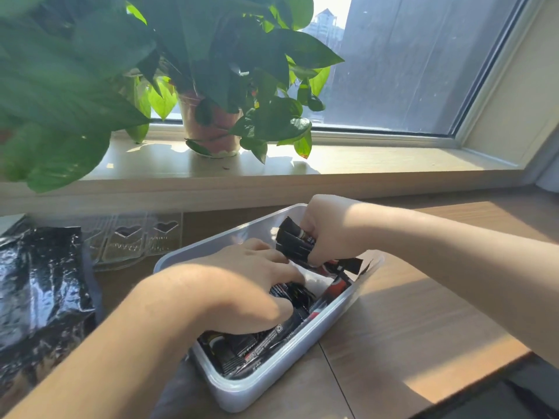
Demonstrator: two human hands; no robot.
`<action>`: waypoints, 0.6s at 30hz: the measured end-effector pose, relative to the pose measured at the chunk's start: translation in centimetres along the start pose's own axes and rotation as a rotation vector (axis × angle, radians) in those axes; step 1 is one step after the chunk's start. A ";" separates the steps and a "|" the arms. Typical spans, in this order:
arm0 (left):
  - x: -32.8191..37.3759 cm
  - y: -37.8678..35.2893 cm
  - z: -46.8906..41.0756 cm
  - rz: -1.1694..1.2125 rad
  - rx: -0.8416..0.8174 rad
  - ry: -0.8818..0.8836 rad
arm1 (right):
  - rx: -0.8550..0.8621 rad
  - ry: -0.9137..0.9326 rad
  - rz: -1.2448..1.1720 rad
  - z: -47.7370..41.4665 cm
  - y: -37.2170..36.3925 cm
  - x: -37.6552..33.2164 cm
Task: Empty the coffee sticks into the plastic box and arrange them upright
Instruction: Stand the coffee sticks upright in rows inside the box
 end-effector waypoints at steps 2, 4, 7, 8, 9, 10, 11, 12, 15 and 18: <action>-0.1 -0.3 -0.1 0.002 -0.006 0.007 | -0.023 -0.003 -0.006 0.3 0.5 0.2; -0.2 -0.4 -0.1 0.015 -0.009 0.012 | -0.021 0.006 -0.038 0.6 1.6 0.3; -0.3 -0.2 -0.1 0.019 -0.007 0.005 | 0.008 0.025 -0.111 0.9 3.1 0.4; -0.3 -0.1 -0.1 0.019 -0.007 0.003 | 0.019 0.030 -0.135 0.8 3.5 0.5; -0.3 -0.1 -0.1 0.018 -0.012 0.000 | 0.026 0.030 -0.160 0.7 3.7 0.5; -0.2 -0.2 -0.1 0.016 -0.017 -0.004 | 0.027 0.028 -0.184 0.5 3.7 0.5; -0.2 -0.2 -0.1 0.015 -0.023 -0.006 | 0.023 0.027 -0.198 0.3 3.7 0.6; -0.2 -0.2 -0.1 0.016 -0.029 -0.008 | 0.015 0.028 -0.202 0.1 3.5 0.5; -0.3 -0.2 -0.3 0.020 -0.045 -0.021 | -0.006 0.014 -0.229 -0.2 2.6 0.8; 0.0 -0.2 -0.4 0.025 -0.043 -0.048 | 0.010 -0.029 -0.258 0.2 1.6 1.4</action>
Point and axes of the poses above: each hand's wrist, its own z-axis away from the middle knuckle, its own y-axis out of the back of the hand, x = y × z, the point moved 6 cm from there along -z, towards the middle knuckle, and after that the axes turned 3 degrees about -z, right-handed, at the moved point
